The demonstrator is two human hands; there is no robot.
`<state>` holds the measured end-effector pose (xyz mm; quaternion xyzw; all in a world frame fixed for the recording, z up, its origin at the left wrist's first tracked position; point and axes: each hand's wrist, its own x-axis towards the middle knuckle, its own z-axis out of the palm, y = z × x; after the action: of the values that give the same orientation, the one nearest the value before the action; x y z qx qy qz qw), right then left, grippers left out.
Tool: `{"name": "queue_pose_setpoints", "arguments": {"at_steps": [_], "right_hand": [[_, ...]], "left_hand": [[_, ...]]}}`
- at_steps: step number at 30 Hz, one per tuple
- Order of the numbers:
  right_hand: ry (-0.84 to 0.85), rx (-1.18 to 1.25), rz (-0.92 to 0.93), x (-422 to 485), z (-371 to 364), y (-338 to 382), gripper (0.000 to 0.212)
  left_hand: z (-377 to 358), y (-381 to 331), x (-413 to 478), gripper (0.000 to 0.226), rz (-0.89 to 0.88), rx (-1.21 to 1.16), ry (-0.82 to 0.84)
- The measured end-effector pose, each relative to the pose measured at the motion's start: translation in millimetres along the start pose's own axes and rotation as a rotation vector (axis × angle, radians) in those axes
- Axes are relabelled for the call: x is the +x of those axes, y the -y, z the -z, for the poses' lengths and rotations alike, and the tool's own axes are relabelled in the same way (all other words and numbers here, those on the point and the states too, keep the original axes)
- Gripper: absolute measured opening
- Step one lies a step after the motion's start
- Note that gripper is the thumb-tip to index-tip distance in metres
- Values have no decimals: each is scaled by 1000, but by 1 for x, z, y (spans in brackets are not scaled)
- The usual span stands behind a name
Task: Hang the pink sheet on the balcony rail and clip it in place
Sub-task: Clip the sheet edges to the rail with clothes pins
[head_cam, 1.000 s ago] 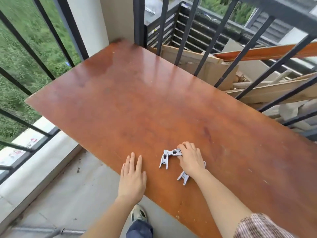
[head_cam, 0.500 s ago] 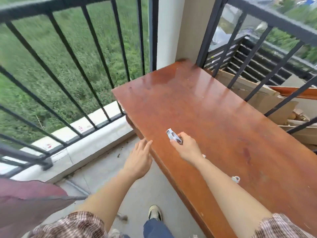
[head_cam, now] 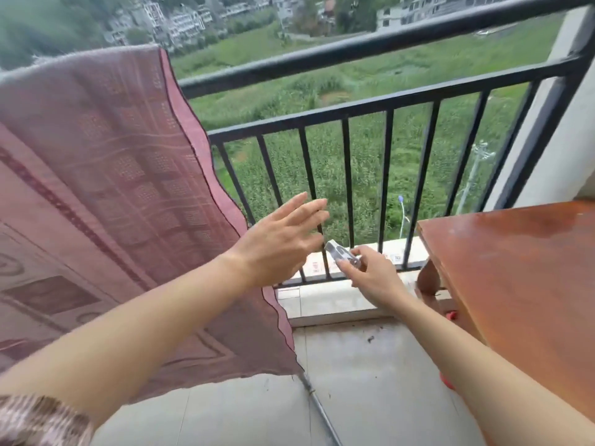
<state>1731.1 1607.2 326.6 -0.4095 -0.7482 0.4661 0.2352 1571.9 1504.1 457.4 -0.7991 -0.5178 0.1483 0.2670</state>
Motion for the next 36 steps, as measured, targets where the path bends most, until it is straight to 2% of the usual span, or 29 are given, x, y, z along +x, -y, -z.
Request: {"name": "queue_pose_setpoints", "arguments": {"at_steps": [3,6,8,12,15,18,22,24,25,26,28,36], "right_hand": [[51,43,81,6,-23,37,28],[69,70,150,11,-36,63,31],[72,101,187,13,-42,77,29],[108,122,279,16,-46,98,22],[149,100,341,22,-42,113,18],[153,94,383,31,-39,125,24],[145,68,411,42,-36,134,30],[147,50,422,48,-35,138,30],[144,33,434,51,-35,140,29],[139,15,446,53,-35,142,29],[130,-13,458,57,-36,146,28],[172,-52,490,76,-42,161,25]], "left_hand": [[19,40,-27,28,-6,172,202],[27,67,-42,51,17,319,429],[36,80,-44,48,24,390,502],[53,112,-37,36,77,386,450],[62,135,-27,33,124,378,521],[61,146,-19,27,162,315,591],[57,148,-11,42,277,172,667],[52,147,-8,16,254,184,666],[50,147,-7,12,254,185,669],[48,147,-7,23,261,175,672],[47,146,-9,30,249,143,620],[32,151,-21,31,240,87,433]]}}
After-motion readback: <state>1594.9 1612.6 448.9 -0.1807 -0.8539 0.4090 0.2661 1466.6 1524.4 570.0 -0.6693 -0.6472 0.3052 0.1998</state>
